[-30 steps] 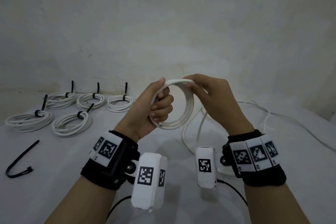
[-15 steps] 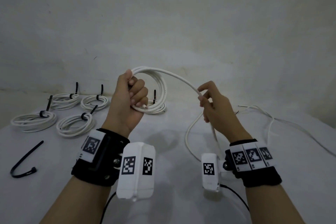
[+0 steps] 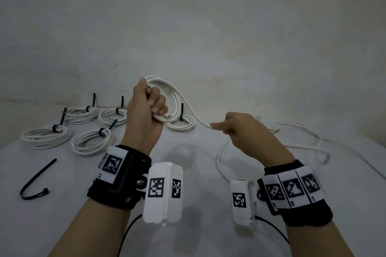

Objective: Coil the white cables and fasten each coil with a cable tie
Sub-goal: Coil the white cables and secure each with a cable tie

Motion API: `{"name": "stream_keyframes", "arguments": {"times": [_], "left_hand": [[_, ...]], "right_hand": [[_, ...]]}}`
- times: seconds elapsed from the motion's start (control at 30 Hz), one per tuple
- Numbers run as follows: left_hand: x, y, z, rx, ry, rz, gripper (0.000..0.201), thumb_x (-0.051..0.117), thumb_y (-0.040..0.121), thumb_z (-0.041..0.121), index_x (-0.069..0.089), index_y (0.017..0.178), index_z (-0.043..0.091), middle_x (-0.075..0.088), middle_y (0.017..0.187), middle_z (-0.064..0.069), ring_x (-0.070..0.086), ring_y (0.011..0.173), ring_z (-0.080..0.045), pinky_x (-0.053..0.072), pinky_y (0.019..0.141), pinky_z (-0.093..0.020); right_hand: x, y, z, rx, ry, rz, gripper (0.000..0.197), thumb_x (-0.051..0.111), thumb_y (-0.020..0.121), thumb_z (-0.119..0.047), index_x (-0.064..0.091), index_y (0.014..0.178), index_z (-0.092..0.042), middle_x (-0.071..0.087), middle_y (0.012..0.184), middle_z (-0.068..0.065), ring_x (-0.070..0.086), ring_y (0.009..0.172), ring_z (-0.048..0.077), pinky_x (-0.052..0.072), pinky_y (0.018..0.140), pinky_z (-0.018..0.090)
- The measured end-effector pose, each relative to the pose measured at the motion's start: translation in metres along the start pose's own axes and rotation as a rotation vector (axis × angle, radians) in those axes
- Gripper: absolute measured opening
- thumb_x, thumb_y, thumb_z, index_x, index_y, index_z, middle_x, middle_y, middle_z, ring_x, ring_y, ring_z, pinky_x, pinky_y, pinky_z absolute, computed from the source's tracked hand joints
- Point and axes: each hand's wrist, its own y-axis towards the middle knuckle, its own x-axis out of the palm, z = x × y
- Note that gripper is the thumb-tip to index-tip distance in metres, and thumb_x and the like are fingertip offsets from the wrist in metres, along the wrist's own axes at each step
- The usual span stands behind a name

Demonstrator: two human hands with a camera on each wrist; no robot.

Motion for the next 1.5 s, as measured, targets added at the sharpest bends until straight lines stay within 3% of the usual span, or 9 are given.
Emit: {"name": "stream_keyframes", "arguments": {"times": [0.1, 0.17, 0.4, 0.63, 0.77, 0.93, 1.1, 1.33, 1.5], "left_hand": [[0.006, -0.004, -0.006, 0.003, 0.110, -0.023, 0.035, 0.032, 0.103, 0.027, 0.032, 0.069, 0.018, 0.027, 0.044, 0.007, 0.024, 0.035, -0.006, 0.026, 0.036, -0.018], [0.012, -0.008, -0.010, -0.020, 0.199, -0.050, 0.035, 0.032, 0.103, 0.025, 0.032, 0.068, 0.017, 0.027, 0.044, 0.006, 0.023, 0.034, -0.006, 0.024, 0.037, -0.018], [0.028, -0.028, -0.030, -0.179, 0.421, -0.235, 0.037, 0.035, 0.102, 0.024, 0.039, 0.067, 0.015, 0.026, 0.047, 0.005, 0.024, 0.038, -0.007, 0.020, 0.042, -0.021], [0.032, -0.039, -0.042, -0.212, 0.576, -0.263, 0.039, 0.036, 0.101, 0.026, 0.042, 0.065, 0.013, 0.037, 0.048, 0.005, 0.034, 0.047, -0.010, 0.031, 0.047, -0.020], [0.031, -0.041, -0.047, -0.251, 0.602, -0.277, 0.038, 0.038, 0.101, 0.027, 0.058, 0.095, -0.005, 0.053, 0.076, -0.016, 0.051, 0.070, -0.024, 0.042, 0.061, -0.030], [0.035, -0.043, -0.048, -0.351, 0.539, -0.291, 0.038, 0.033, 0.102, 0.028, 0.043, 0.069, 0.012, 0.035, 0.046, 0.003, 0.029, 0.033, -0.007, 0.026, 0.036, -0.016], [0.036, -0.043, -0.046, -0.462, 0.306, -0.284, 0.041, 0.034, 0.100, 0.036, 0.035, 0.064, 0.017, 0.024, 0.041, 0.006, 0.020, 0.027, -0.002, 0.016, 0.030, -0.011], [0.034, -0.040, -0.040, -0.509, 0.112, -0.254, 0.048, 0.031, 0.098, 0.049, 0.033, 0.063, 0.017, 0.025, 0.037, 0.007, 0.020, 0.024, 0.000, 0.013, 0.026, -0.012], [0.039, -0.043, -0.038, -0.525, 0.171, -0.298, 0.049, 0.040, 0.084, 0.061, 0.035, 0.061, 0.018, 0.023, 0.039, 0.007, 0.022, 0.026, -0.001, 0.018, 0.028, -0.012]], "right_hand": [[-0.014, -0.005, -0.012, -0.061, -0.113, -0.055, 0.040, 0.046, 0.093, -0.003, 0.068, 0.113, -0.031, 0.060, 0.092, -0.008, 0.055, 0.090, 0.014, 0.030, 0.053, 0.017], [-0.023, -0.010, -0.023, -0.106, -0.013, -0.116, 0.038, 0.049, 0.092, -0.003, 0.070, 0.110, -0.029, 0.065, 0.093, -0.009, 0.058, 0.091, 0.011, 0.041, 0.063, 0.019], [-0.048, -0.022, -0.044, -0.165, 0.301, -0.169, 0.012, 0.070, 0.083, -0.022, 0.075, 0.093, -0.021, 0.060, 0.068, -0.016, 0.052, 0.061, -0.005, 0.038, 0.059, 0.008], [-0.053, -0.026, -0.039, -0.186, 0.491, -0.038, 0.014, 0.077, 0.071, -0.007, 0.076, 0.076, -0.021, 0.072, 0.073, -0.008, 0.063, 0.065, 0.005, 0.049, 0.062, 0.022], [-0.052, -0.024, -0.037, -0.197, 0.508, -0.036, 0.019, 0.074, 0.071, 0.000, 0.074, 0.075, -0.019, 0.070, 0.068, -0.010, 0.064, 0.063, 0.003, 0.048, 0.059, 0.018], [-0.046, -0.018, -0.023, -0.163, 0.539, 0.290, 0.020, 0.080, 0.068, -0.009, 0.062, 0.069, -0.015, 0.059, 0.063, -0.014, 0.051, 0.054, 0.004, 0.036, 0.053, 0.010], [-0.036, -0.010, -0.014, -0.193, 0.541, 0.517, 0.006, 0.076, 0.077, -0.017, 0.073, 0.080, -0.014, 0.066, 0.076, -0.003, 0.059, 0.068, 0.005, 0.041, 0.062, 0.011], [-0.016, -0.003, -0.011, -0.309, 0.226, 0.504, 0.034, 0.060, 0.086, -0.025, 0.067, 0.118, -0.019, 0.072, 0.087, 0.001, 0.061, 0.070, 0.013, 0.049, 0.064, 0.028], [-0.016, 0.001, -0.007, -0.355, 0.147, 0.557, 0.026, 0.060, 0.082, -0.012, 0.071, 0.106, -0.009, 0.069, 0.075, 0.006, 0.061, 0.061, 0.020, 0.048, 0.058, 0.027]]}}
